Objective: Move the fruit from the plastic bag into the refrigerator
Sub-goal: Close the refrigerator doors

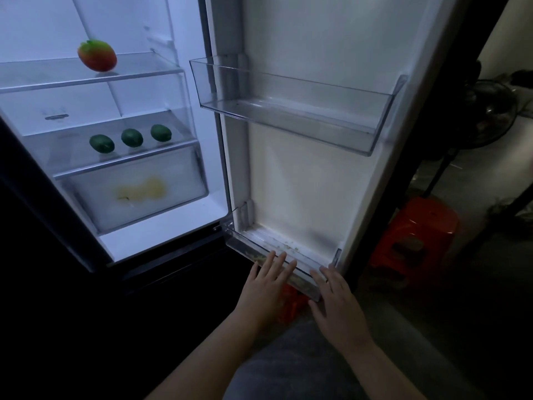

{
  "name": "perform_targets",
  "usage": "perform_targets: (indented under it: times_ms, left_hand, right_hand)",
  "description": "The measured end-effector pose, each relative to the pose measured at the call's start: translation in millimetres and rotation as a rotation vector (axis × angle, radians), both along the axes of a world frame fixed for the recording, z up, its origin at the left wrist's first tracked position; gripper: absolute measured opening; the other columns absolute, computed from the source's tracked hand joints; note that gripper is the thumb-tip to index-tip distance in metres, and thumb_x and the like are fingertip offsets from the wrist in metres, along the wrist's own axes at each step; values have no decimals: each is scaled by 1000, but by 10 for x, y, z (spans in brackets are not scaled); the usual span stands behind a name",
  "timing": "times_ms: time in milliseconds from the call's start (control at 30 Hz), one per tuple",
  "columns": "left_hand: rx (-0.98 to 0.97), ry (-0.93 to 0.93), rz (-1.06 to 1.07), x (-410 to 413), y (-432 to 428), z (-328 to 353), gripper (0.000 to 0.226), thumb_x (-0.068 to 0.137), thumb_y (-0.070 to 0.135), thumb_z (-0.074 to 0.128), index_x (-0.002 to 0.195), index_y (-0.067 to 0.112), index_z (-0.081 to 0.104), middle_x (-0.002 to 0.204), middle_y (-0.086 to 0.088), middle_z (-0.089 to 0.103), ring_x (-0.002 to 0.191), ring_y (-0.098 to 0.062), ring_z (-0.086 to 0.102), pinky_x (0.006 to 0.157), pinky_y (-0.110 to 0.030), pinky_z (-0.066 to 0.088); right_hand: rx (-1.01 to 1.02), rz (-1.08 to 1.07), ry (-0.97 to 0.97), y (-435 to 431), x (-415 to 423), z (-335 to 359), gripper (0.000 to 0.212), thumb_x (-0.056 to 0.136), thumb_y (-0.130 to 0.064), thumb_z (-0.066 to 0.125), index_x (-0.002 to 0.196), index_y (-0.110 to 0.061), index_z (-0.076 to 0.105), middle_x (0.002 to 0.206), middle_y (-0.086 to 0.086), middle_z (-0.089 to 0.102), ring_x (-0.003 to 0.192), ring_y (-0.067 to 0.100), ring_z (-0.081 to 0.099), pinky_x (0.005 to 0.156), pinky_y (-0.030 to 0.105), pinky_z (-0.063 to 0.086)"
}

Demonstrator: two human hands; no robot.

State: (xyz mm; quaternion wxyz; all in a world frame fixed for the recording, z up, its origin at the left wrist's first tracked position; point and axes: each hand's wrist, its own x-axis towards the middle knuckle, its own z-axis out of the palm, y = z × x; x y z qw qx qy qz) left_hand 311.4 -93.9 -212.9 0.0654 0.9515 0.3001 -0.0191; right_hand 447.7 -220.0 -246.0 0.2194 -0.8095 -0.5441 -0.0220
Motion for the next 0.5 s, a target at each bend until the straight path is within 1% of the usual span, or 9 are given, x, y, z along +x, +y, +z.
perform_targets:
  times_ms: [67,133,200,300,367,500]
  left_hand:
    - [6,-7,-18,-147,29,-2,66,98,45,33,149,33,-8,157,2,-17,143,-20,-19,115,-42,-6]
    - [-5,-27,-31,-299,63,-6,68,98,44,36,149,33,-6,155,3,-18,144,-20,-16,113,-38,-7]
    - [-28,-40,-34,-473,95,-9,70,97,43,40,150,32,-5,157,3,-16,144,-19,-13,114,-37,-5]
    - [-45,-53,-30,-767,163,-5,69,97,39,42,150,32,-3,158,3,-13,145,-19,-11,117,-40,0]
    - [-49,-71,-30,-958,226,-13,69,97,39,42,150,32,-1,158,4,-11,145,-19,-9,119,-41,3]
    - [-58,-99,-19,-1300,366,-28,71,95,37,46,150,32,1,159,5,-7,146,-18,-6,119,-41,6]
  right_hand:
    - [-10,-21,10,-10,-191,-6,73,82,-30,70,144,-31,31,152,-2,32,143,16,20,105,43,41]
    - [-19,-40,31,-9,-404,-26,75,85,-32,66,147,-34,23,156,-7,20,145,13,10,109,41,35]
    - [-24,-46,43,-4,-640,-46,76,88,-35,62,148,-37,16,157,-10,11,146,10,1,112,38,28]
    - [-41,-51,27,17,-1002,-63,77,89,-37,60,150,-34,13,157,-11,2,146,9,-5,112,36,20]
    - [-51,-47,6,60,-1227,-54,76,89,-36,60,151,-31,15,157,-10,5,146,11,-3,113,35,18]
    - [-66,-70,-62,181,-1649,-41,79,82,-36,68,148,-24,27,154,0,30,144,17,15,110,36,20]
